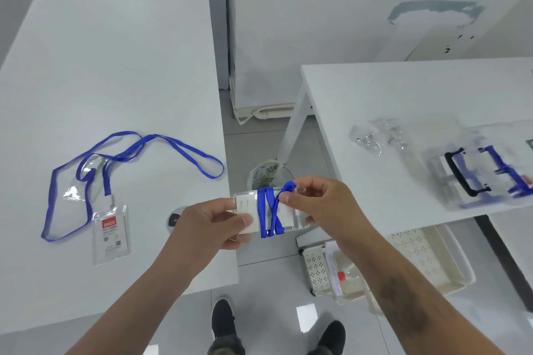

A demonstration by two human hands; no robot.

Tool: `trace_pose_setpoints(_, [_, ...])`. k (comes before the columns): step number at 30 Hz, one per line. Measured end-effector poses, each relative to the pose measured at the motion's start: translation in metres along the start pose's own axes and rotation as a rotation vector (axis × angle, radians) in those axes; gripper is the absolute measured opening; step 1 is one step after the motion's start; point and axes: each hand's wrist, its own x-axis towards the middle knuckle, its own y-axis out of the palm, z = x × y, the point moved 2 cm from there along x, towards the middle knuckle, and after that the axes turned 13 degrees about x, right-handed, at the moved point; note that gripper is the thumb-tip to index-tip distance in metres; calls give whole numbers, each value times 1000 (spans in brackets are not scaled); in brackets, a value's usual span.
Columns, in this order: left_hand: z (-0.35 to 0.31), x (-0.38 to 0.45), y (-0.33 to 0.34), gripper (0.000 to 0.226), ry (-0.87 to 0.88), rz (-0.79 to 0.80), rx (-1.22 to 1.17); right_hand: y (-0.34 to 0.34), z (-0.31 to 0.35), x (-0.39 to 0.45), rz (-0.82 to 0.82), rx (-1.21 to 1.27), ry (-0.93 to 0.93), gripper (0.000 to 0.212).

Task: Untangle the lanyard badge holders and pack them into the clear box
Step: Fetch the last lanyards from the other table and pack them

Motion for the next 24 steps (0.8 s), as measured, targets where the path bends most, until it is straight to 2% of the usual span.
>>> trace_pose_setpoints(6, [-20, 12, 60, 10, 1, 28, -6, -68, -7, 11, -22, 8, -24, 8])
trace_pose_setpoints(17, [-79, 19, 280, 12, -12, -28, -24, -291, -9, 29, 17, -55, -83, 7])
trace_pose_setpoints(24, [-118, 20, 376, 11, 8, -59, -18, -400, 0, 27, -27, -92, -106, 11])
